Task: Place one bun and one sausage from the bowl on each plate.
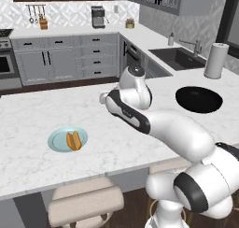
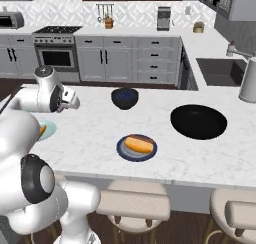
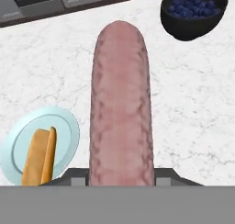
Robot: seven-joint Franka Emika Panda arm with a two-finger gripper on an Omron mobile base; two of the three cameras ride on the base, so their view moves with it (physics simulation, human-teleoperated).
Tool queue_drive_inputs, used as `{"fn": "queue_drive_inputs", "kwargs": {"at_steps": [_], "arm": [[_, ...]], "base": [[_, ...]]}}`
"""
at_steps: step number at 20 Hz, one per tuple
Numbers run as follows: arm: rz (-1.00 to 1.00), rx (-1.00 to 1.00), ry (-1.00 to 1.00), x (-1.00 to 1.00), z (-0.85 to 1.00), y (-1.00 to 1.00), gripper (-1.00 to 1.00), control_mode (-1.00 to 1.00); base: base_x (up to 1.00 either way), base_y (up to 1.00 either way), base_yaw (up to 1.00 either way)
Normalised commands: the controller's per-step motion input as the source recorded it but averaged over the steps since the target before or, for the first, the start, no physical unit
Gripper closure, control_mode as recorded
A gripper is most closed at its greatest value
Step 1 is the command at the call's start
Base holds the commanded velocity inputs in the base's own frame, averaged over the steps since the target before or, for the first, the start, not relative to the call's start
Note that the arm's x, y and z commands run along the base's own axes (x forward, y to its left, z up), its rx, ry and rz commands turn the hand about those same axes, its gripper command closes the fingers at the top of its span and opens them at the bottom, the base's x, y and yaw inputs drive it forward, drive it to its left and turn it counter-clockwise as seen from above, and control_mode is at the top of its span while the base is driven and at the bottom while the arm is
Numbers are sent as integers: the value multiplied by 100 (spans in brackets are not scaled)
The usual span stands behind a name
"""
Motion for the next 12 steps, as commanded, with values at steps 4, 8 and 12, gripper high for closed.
{"fn": "queue_drive_inputs", "kwargs": {"at_steps": [4,8,12], "arm": [[7,-10,21,49,-8,100,100,-100],[8,-14,15,9,-47,100,100,-100],[15,-19,9,-18,-69,100,100,-100]], "base": [[0,0,0],[0,0,0],[0,0,0]]}}
